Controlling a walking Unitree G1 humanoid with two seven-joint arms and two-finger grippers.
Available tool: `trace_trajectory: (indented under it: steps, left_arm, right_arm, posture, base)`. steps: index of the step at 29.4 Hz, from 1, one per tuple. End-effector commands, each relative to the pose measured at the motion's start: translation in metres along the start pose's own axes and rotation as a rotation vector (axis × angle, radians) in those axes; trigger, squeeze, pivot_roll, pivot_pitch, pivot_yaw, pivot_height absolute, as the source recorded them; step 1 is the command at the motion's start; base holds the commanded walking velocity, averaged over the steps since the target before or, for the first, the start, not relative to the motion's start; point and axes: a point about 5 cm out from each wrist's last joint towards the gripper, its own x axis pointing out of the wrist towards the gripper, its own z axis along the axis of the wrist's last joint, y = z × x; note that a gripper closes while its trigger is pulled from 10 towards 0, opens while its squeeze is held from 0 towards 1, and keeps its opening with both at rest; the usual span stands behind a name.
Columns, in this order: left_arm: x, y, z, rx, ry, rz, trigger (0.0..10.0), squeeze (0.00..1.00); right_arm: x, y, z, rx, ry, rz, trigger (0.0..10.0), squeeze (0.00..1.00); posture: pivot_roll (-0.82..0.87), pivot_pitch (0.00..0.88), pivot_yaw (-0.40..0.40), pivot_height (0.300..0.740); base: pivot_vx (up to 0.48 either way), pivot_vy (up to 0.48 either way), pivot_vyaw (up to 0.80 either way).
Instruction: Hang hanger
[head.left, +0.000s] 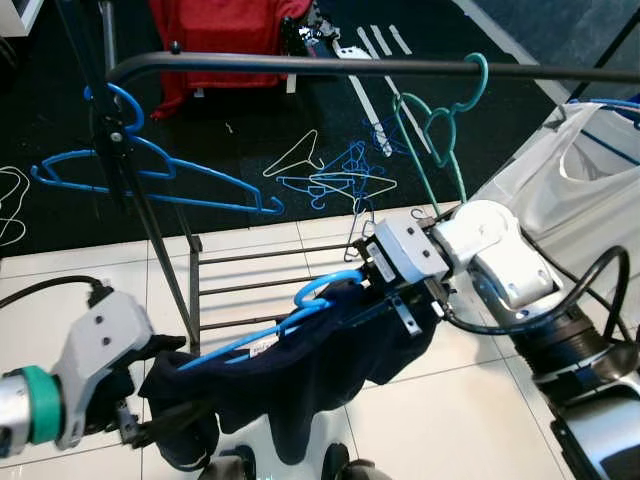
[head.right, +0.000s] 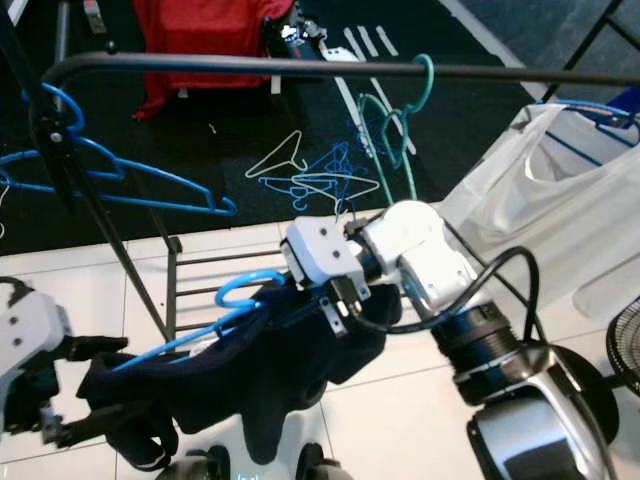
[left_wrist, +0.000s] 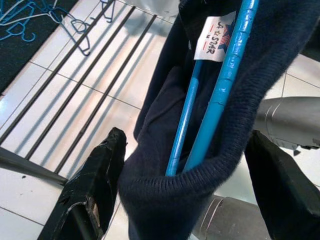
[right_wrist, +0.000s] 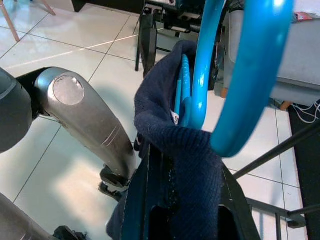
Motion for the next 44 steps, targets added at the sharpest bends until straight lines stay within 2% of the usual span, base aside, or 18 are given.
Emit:
trace_trajectory:
  steps: [1,8,9,10,11,14,15,35,36,44]
  left_arm:
    - [0.005,-0.005,-0.002,-0.019,0.007,-0.025,10.0,0.0]
    - [0.014,-0.004,0.003,-0.036,-0.02,-0.03,10.0,0.0]
    - [0.017,-0.005,0.005,-0.043,-0.035,-0.044,8.2,0.0]
    - [0.017,-0.005,0.005,-0.043,-0.035,-0.044,8.2,0.0]
    - [0.02,-0.006,0.007,-0.055,-0.047,-0.055,1.8,0.0]
    - [0.02,-0.006,0.007,-0.055,-0.047,-0.055,1.8,0.0]
    - [0.021,-0.007,0.009,-0.064,-0.057,-0.063,0.0,0.0]
    - [0.021,-0.006,0.019,-0.073,-0.102,-0.073,0.0,0.0]
    - [0.021,-0.005,0.022,-0.07,-0.115,-0.068,0.0,0.0]
    - [0.022,0.0,0.024,-0.051,-0.119,-0.036,0.0,0.0]
  right_arm:
    - [-0.003,-0.003,0.008,-0.04,-0.017,-0.004,0.0,0.0]
    - [0.0,-0.003,0.01,-0.045,-0.025,0.007,0.0,0.0]
    - [0.001,-0.002,0.01,-0.046,-0.028,0.01,0.0,0.0]
    - [0.001,-0.002,0.01,-0.046,-0.028,0.01,0.0,0.0]
    - [0.001,-0.002,0.011,-0.047,-0.03,0.01,0.0,0.0]
    - [0.001,-0.002,0.011,-0.047,-0.03,0.01,0.0,0.0]
    - [0.002,-0.002,0.011,-0.047,-0.032,0.008,0.0,0.0]
    - [0.002,-0.006,0.009,-0.054,-0.041,-0.034,0.0,0.0]
    - [0.003,-0.007,0.008,-0.064,-0.038,-0.07,10.0,0.0]
    - [0.001,-0.009,0.007,-0.082,-0.033,-0.139,10.0,0.0]
  posture:
    - [0.12,0.17,-0.007,0.74]
    - [0.12,0.172,-0.007,0.74]
    - [0.12,0.174,-0.007,0.74]
    - [0.12,0.174,-0.007,0.74]
    - [0.12,0.176,-0.007,0.74]
    - [0.12,0.176,-0.007,0.74]
    - [0.12,0.177,-0.007,0.74]
    - [0.12,0.175,-0.003,0.74]
    - [0.12,0.17,-0.001,0.74]
    - [0.12,0.162,0.003,0.74]
  base:
    - [0.0,0.0,0.0]
    - [0.0,0.0,0.0]
    - [0.0,0.0,0.0]
    - [0.0,0.0,0.0]
    - [0.0,0.0,0.0]
    - [0.0,0.0,0.0]
    - [0.0,0.0,0.0]
    - [0.0,0.0,0.0]
    - [0.0,0.0,0.0]
    - [0.0,0.0,0.0]
